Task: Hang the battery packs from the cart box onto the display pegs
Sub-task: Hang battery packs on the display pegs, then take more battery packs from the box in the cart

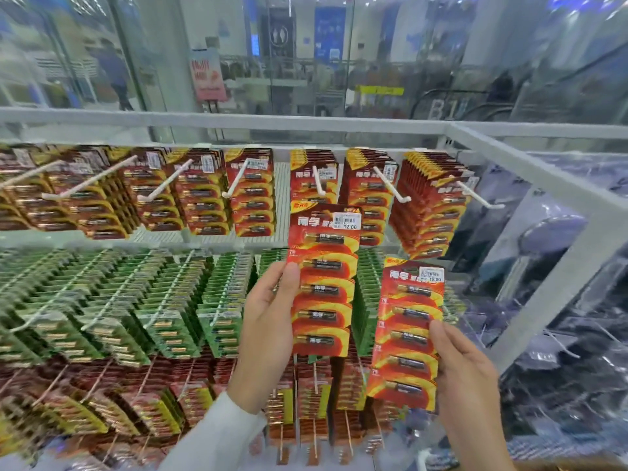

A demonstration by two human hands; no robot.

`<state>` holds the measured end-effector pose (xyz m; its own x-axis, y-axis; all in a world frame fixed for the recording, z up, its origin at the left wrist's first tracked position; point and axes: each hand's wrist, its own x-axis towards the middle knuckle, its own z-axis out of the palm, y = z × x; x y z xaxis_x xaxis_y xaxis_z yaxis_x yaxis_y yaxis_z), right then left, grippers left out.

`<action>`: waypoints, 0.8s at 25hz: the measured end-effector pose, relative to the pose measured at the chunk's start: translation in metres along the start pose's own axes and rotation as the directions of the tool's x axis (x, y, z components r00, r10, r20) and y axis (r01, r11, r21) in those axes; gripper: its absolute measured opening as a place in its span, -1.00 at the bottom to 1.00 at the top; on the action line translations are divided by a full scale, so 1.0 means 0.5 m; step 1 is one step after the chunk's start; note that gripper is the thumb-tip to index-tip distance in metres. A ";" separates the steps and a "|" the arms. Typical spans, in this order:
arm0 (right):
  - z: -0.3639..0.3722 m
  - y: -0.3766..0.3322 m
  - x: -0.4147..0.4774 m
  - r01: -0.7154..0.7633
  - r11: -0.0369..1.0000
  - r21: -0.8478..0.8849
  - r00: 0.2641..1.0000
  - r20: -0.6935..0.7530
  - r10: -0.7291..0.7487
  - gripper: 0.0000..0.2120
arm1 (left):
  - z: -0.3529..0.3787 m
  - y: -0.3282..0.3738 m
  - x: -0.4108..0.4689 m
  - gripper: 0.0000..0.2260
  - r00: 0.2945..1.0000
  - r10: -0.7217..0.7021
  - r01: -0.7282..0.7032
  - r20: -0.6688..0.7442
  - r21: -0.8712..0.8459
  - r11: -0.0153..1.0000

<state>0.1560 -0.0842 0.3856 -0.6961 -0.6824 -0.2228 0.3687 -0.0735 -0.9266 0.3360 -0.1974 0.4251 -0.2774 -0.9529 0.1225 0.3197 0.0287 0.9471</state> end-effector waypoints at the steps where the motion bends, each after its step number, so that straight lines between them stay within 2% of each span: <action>1: 0.000 -0.005 0.006 0.002 1.000 0.004 1.000 0.003 -0.002 -0.71 | 0.009 0.006 0.010 -0.71 1.000 0.019 -0.019 -0.002 -0.001 1.000; 6: -0.006 -0.025 0.027 0.002 1.000 -0.008 1.000 0.030 -0.002 -0.76 | 0.038 0.016 0.046 -0.71 0.996 0.063 -0.065 -0.063 -0.017 0.998; 12: -0.014 -0.039 0.049 0.011 1.000 -0.029 0.999 0.050 -0.009 -0.66 | 0.043 0.009 0.041 -0.78 0.989 0.069 -0.071 -0.131 -0.007 0.997; 17: -0.017 -0.054 0.054 0.018 1.000 -0.026 0.998 0.067 -0.016 -0.70 | 0.045 0.000 0.047 -0.77 0.985 0.034 -0.032 -0.169 0.013 0.999; 20: -0.031 -0.078 0.059 0.086 0.996 0.016 0.995 0.051 -0.087 -0.79 | 0.055 -0.004 0.077 -0.76 0.985 0.023 -0.017 -0.170 0.033 0.999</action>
<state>0.1117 -0.0904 0.4104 -0.6935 -0.7094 -0.1259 0.3173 -0.1438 -0.9374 0.2999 -0.2261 0.4361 -0.1123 -0.9894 0.0917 0.2941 0.0551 0.9542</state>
